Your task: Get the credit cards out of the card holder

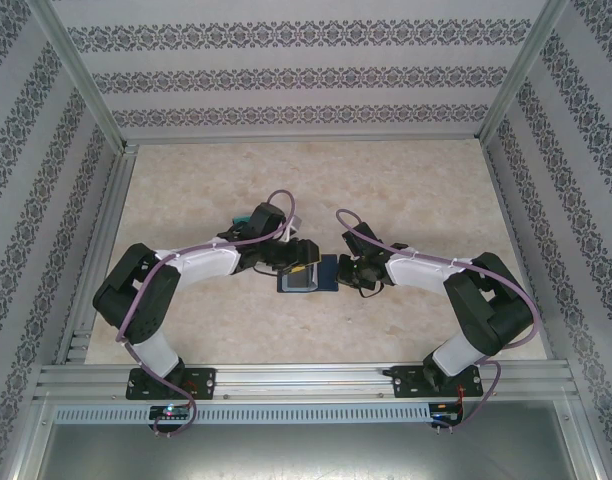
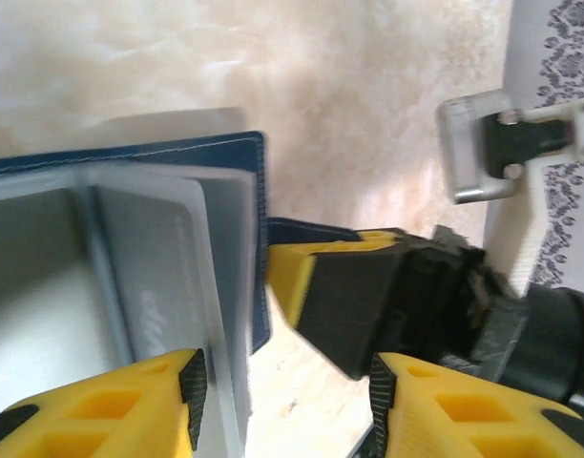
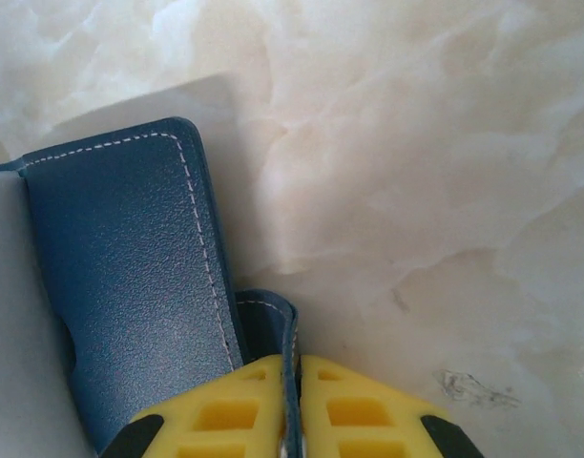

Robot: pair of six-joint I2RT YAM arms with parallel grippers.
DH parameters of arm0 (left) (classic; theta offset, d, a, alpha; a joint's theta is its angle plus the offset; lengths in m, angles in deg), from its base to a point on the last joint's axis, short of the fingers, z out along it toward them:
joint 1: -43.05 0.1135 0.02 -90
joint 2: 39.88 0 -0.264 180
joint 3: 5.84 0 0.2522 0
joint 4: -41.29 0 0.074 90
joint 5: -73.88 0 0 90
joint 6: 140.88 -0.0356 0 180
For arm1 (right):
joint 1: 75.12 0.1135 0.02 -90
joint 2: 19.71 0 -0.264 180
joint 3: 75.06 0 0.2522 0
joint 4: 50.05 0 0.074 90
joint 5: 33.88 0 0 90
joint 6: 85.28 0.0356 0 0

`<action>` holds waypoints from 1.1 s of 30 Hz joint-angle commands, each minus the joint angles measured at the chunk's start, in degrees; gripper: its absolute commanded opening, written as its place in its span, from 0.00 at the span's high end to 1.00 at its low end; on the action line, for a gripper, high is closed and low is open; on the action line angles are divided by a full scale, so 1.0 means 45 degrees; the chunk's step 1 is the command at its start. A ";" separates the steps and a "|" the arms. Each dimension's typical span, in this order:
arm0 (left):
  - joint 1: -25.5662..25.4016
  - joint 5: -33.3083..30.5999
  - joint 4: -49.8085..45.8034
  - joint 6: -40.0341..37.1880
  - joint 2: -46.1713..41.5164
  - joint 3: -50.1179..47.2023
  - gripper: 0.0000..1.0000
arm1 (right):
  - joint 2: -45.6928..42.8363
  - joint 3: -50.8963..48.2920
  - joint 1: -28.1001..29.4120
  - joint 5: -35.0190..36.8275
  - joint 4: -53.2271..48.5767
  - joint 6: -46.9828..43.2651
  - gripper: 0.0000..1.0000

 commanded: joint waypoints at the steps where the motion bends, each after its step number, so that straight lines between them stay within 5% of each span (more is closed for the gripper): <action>1: -0.0449 0.0640 0.0226 -0.0175 0.0637 0.0804 0.49 | -0.0125 0.0038 0.0050 0.0217 -0.0040 0.0031 0.90; 7: -0.0736 0.0752 -0.0008 -0.0250 0.1179 0.1194 0.47 | -0.1163 -0.0301 -0.0264 0.0791 -0.0313 0.0101 0.86; 21: 0.0250 -0.1526 -0.1197 0.0027 -0.0196 -0.0090 0.52 | -0.2198 0.0896 0.0072 0.2218 -0.1607 -0.0747 0.85; 33: 0.0279 -0.1647 -0.1405 0.0257 0.0497 -0.0102 0.57 | -0.0769 0.3150 0.1470 0.2688 -0.2914 -0.1947 0.84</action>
